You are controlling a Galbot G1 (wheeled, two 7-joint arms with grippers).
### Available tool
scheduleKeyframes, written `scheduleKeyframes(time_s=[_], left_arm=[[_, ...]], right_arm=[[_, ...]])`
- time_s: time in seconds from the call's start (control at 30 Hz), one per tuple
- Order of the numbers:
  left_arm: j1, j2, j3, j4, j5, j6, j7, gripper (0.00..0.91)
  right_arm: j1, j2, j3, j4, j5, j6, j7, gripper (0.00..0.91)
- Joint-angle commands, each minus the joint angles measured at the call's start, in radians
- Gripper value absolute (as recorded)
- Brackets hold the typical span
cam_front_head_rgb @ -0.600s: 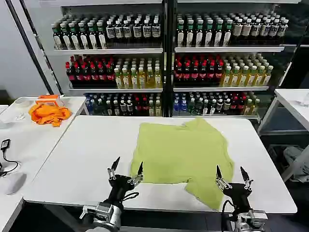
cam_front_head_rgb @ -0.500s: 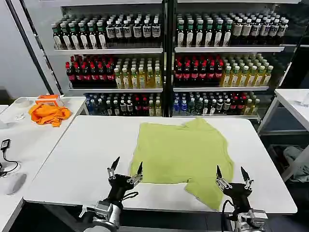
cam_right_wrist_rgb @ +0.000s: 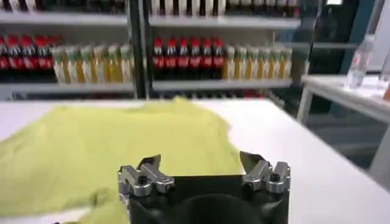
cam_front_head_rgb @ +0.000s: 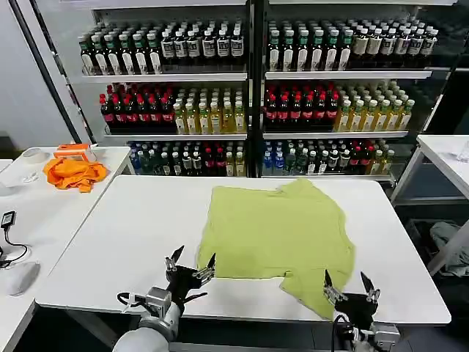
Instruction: Fold and organize the clothes.
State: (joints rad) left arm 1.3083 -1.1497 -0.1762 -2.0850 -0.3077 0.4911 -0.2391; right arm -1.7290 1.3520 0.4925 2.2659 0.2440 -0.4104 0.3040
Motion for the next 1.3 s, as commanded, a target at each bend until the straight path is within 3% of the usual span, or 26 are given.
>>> scheduleKeyframes(time_s=[0.03,0.57,0.6,0.63,0.67,0.7,1.3], left_arm=[[-0.055,0.046,0.015,0.026,-0.084,0.089,-0.014,0.907],[-0.078,0.019,0.070,0.136,-0.085,0.090,-0.037,0.907],[-0.075,0.018,0.071,0.135,-0.084,0.090,-0.037,0.725],[-0.073,0.015,0.072,0.134,-0.085,0.090,-0.038,0.020],[-0.071,0.012,0.072,0.135,-0.085,0.090,-0.037,0.020],[-0.070,0.011,0.072,0.135,-0.086,0.090,-0.037,0.020],[-0.036,-0.026,0.054,0.147,-0.188,0.087,-0.046,0.020]], right_arm=[[-0.037,0.009,-0.032,-0.015,0.003,-0.047,0.032,0.907],[-0.029,0.026,-0.055,-0.043,0.016,-0.050,0.045,0.907],[-0.029,0.024,-0.054,-0.044,0.019,-0.050,0.046,0.907],[-0.029,0.021,-0.053,-0.047,0.032,-0.050,0.050,0.564],[-0.028,0.021,-0.053,-0.049,0.036,-0.050,0.053,0.161],[-0.026,0.020,-0.053,-0.051,0.044,-0.052,0.057,0.000],[-0.031,0.013,-0.056,-0.044,0.072,-0.013,0.034,0.000]])
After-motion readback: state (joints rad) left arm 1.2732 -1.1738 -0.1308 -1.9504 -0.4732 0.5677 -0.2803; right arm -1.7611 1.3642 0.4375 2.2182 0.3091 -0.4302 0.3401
